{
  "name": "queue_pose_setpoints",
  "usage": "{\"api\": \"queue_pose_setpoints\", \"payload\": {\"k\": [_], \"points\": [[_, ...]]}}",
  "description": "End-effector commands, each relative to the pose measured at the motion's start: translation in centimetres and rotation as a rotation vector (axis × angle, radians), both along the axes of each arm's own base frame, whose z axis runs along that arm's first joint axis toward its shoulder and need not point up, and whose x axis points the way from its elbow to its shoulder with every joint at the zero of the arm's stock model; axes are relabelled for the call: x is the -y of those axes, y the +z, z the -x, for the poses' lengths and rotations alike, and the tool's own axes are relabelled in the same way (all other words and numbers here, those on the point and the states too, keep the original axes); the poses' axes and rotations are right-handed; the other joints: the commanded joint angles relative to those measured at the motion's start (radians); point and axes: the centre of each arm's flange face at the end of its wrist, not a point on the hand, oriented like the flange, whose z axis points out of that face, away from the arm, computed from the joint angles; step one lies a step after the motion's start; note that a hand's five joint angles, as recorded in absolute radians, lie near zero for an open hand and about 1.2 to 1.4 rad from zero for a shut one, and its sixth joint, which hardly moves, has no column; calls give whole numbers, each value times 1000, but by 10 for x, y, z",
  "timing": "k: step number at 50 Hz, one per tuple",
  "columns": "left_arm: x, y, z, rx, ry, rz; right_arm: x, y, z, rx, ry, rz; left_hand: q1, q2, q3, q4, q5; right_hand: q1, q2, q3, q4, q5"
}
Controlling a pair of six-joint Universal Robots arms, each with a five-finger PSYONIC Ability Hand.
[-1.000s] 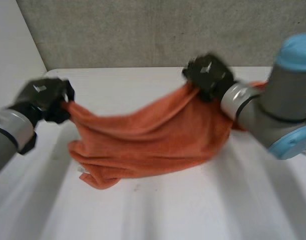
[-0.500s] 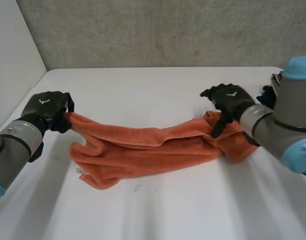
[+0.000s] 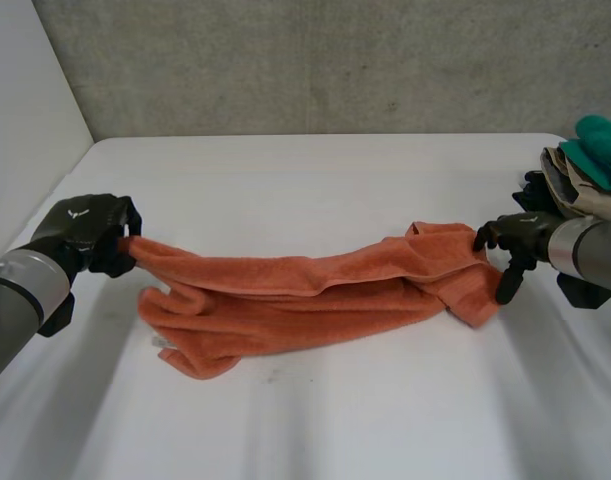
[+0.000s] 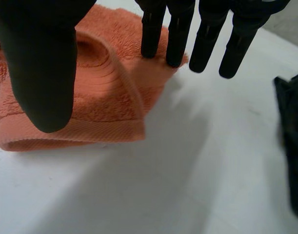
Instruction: Fold the laundry.
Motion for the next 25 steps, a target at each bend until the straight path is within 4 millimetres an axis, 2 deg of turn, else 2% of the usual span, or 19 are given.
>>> {"api": "queue_pose_setpoints", "payload": {"k": [1, 7, 8, 11, 15, 16, 19, 20, 22, 23, 25], "points": [[10, -15, 0, 1, -6, -34, 6, -14, -9, 112, -16, -33, 251, 199, 202, 193, 240, 235, 243, 236, 235, 231], [31, -21, 0, 0, -5, -30, 11, -21, -18, 159, -12, -32, 251, 199, 202, 193, 240, 608, 615, 608, 607, 603], [37, -22, 1, 1, -9, -20, 14, -20, -22, 165, -7, -14, 251, 199, 202, 193, 240, 893, 901, 893, 893, 889], [51, -17, 3, -1, -11, 24, 22, -17, -26, 166, 5, 36, 251, 199, 202, 193, 240, 935, 942, 935, 934, 930], [81, 7, 9, -9, -24, 156, 39, 7, -38, 152, 32, 178, 251, 199, 202, 193, 240, 935, 942, 935, 934, 930], [96, 27, 12, -18, -26, 246, 46, 25, -43, 129, 46, 270, 251, 199, 202, 193, 240, 935, 942, 935, 934, 930], [117, 69, 15, -37, -19, 427, 57, 62, -53, 97, 69, 468, 251, 199, 202, 193, 240, 935, 942, 935, 934, 930], [126, 101, 15, -59, 0, 551, 64, 94, -62, 101, 84, 649, 251, 199, 202, 193, 240, 935, 942, 935, 934, 930], [132, 133, 14, -93, 23, 671, 68, 126, -69, 130, 82, 835, 251, 199, 202, 193, 240, 935, 942, 935, 934, 930], [135, 160, 12, -135, 47, 778, 68, 160, -71, 178, 74, 1022, 251, 199, 202, 193, 240, 935, 942, 935, 934, 930], [136, 181, 8, -177, 71, 870, 67, 188, -70, 234, 56, 1195, 251, 199, 202, 193, 240, 935, 942, 935, 934, 930]]}}
